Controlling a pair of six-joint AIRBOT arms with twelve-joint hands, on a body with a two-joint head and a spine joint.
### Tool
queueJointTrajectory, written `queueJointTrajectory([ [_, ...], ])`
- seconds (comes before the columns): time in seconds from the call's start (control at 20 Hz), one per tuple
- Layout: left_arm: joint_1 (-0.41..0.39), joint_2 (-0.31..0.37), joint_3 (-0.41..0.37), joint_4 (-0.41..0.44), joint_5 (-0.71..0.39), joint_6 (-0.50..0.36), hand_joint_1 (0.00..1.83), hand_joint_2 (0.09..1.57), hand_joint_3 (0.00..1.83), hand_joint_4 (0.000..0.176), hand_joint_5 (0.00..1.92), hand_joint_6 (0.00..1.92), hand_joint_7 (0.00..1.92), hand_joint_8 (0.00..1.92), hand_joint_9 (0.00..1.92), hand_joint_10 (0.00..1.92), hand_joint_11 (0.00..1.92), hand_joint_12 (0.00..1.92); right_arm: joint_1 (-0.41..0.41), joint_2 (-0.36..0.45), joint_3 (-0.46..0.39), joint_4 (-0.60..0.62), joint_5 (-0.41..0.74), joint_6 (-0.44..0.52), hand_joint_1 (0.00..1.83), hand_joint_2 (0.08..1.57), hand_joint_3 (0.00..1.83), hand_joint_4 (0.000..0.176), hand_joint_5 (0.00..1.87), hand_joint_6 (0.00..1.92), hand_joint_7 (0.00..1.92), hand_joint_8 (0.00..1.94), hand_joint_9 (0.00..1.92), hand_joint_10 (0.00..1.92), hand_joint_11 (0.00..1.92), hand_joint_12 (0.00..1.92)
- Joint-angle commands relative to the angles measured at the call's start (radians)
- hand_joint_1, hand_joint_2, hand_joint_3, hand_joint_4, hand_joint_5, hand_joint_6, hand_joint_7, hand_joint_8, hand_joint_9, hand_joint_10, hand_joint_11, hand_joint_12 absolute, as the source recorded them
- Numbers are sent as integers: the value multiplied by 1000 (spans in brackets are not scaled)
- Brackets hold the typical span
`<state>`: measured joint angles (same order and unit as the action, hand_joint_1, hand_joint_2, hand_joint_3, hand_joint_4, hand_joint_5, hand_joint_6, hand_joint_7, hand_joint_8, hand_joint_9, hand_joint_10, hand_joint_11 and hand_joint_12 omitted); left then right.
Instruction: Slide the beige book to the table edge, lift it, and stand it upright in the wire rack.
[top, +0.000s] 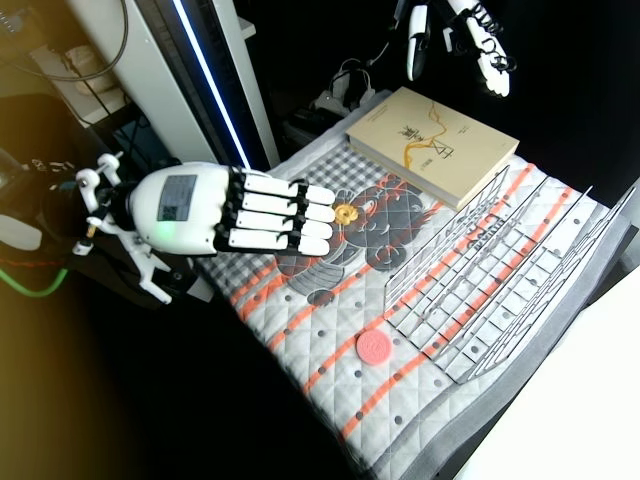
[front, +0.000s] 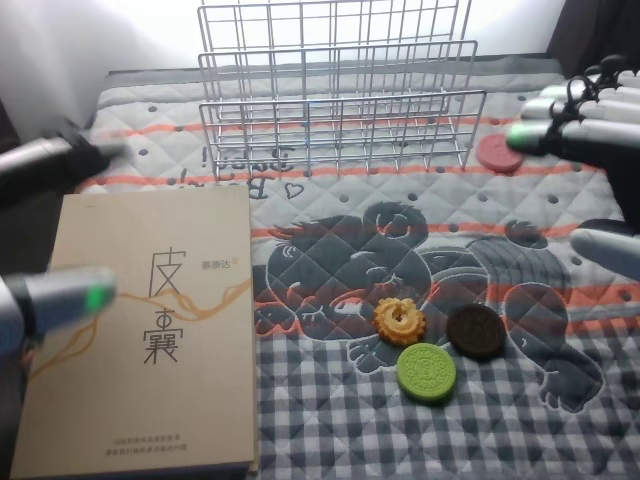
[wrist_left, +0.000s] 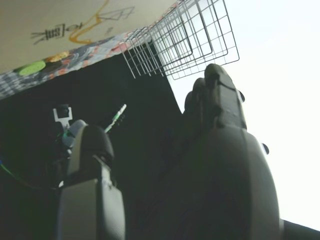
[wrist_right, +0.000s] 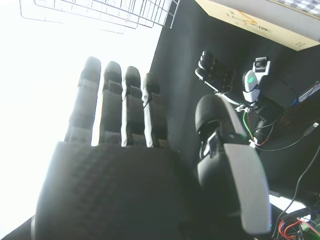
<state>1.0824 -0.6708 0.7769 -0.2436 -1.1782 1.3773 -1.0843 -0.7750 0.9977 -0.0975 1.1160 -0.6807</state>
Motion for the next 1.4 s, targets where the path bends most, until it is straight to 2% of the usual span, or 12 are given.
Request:
queueJointTrajectory([
  [0.0, -6, 1, 6, -1, -127, -8, 0, 1360, 15, 124, 451, 7, 386, 5, 380, 17, 40, 506, 6, 0, 5, 26, 116, 3, 486, 1339, 6, 0, 477, 2, 355, 3, 309, 11, 82, 670],
  [0.1, -2, 1, 7, -16, -145, -8, 1, 1375, 15, 110, 442, 2, 383, 2, 375, 11, 51, 506, 6, 0, 8, 21, 115, 3, 498, 1340, 3, 0, 480, 1, 356, 1, 317, 9, 84, 671],
  [0.2, 6, 4, 7, -32, -166, -8, 84, 1382, 5, 62, 486, 9, 380, 1, 387, 7, 74, 524, 19, -3, 13, 6, 110, 3, 486, 1343, 3, 0, 476, 0, 350, 0, 314, 5, 82, 670],
  [0.3, 27, 13, 0, -57, -210, -8, 133, 1387, 0, 77, 447, 0, 362, 1, 369, 0, 2, 554, 61, -14, 22, -35, 79, 9, 471, 1358, 6, 0, 469, 0, 370, 6, 310, 2, 60, 661],
  [0.45, 65, 25, -12, -88, -268, -20, 101, 1387, 2, 78, 460, 2, 394, 5, 404, 10, 0, 549, 138, -44, 52, -137, 10, 74, 406, 1365, 1, 0, 433, 2, 365, 4, 350, 11, 126, 654],
  [0.65, 184, 33, -22, -145, -389, -115, 175, 1359, 0, 123, 367, 0, 339, 0, 346, 0, 0, 480, 261, -102, 81, -325, -109, 147, 473, 1423, 5, 0, 342, 0, 368, 0, 438, 0, 373, 431],
  [0.7, 221, 36, -31, -168, -429, -119, 171, 1352, 0, 123, 356, 0, 321, 0, 318, 0, 0, 467, 290, -117, 85, -374, -137, 157, 423, 1434, 6, 0, 303, 0, 354, 1, 404, 1, 349, 397],
  [0.8, 300, 48, -60, -229, -543, -125, 239, 1314, 0, 86, 374, 2, 274, 0, 239, 0, 0, 350, 349, -170, 121, -521, -186, 279, 340, 1448, 5, 0, 246, 3, 297, 2, 326, 0, 304, 360],
  [0.9, 333, 57, -67, -251, -555, -164, 238, 1236, 0, 123, 322, 1, 163, 3, 139, 2, 0, 147, 374, -205, 142, -597, -208, 347, 297, 1434, 0, 0, 299, 14, 324, 8, 300, 0, 343, 374],
  [1.0, 336, 57, -62, -254, -554, -175, 180, 1230, 0, 138, 306, 1, 168, 7, 143, 5, 0, 120, 388, -232, 147, -660, -234, 371, 257, 1435, 1, 0, 301, 7, 320, 2, 282, 0, 321, 357],
  [1.15, 337, 55, -61, -258, -554, -175, 189, 1217, 0, 121, 318, 4, 143, 0, 112, 0, 0, 109, 415, -274, 171, -748, -261, 430, 208, 1443, 5, 0, 271, 0, 271, 1, 251, 3, 230, 338],
  [1.35, 337, 54, -60, -258, -554, -176, 195, 1225, 1, 121, 308, 1, 123, 0, 97, 0, 0, 66, 446, -320, 191, -858, -298, 485, 155, 1442, 1, 0, 264, 2, 246, 4, 239, 4, 154, 471],
])
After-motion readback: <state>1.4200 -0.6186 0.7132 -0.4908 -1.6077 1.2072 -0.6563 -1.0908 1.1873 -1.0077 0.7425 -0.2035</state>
